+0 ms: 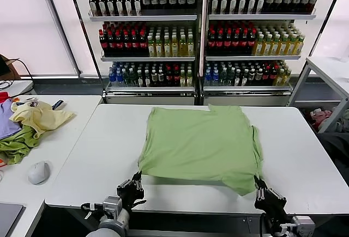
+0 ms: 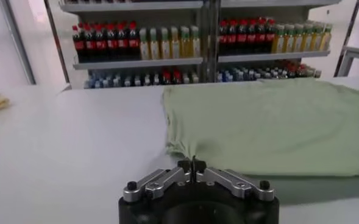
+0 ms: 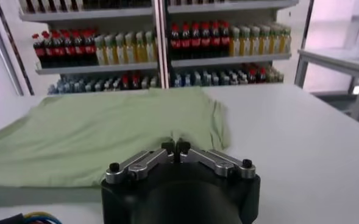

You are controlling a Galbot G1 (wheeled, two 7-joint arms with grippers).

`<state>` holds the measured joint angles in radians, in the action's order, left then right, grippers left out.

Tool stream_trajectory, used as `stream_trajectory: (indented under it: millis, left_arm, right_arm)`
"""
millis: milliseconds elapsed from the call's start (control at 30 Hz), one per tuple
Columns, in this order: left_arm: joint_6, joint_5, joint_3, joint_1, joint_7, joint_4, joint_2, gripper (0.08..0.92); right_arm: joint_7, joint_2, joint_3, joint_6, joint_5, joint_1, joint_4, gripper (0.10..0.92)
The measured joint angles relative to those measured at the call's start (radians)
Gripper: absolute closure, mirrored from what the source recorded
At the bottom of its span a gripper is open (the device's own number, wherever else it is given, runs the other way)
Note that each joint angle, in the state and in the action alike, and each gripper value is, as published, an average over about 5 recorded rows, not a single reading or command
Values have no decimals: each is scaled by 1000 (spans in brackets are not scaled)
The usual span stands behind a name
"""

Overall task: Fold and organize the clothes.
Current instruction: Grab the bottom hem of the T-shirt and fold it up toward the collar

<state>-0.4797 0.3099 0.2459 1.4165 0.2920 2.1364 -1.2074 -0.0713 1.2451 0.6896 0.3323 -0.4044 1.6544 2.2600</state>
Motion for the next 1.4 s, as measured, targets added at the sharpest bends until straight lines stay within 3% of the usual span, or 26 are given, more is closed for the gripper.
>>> stream_trajectory:
  millis: [467, 1133, 1267, 1400]
  left_arm:
    - [4, 58, -43, -175, 0, -115, 55, 907]
    - [1, -31, -151, -377, -11, -333, 53, 906]
    - [-5, -54, -168, -405, -15, -370, 49, 885]
    - [-12, -75, -177, -422, -17, -391, 45, 805]
  right_arm:
    - [-22, -121, -31, 7, -54, -210, -142, 904]
    - [-17, -148, -160, 6, 20, -460, -371, 904]
    - [-5, -140, -187, 8, 52, -486, -405, 900]
    - [8, -131, -208, 11, 88, -496, -424, 823]
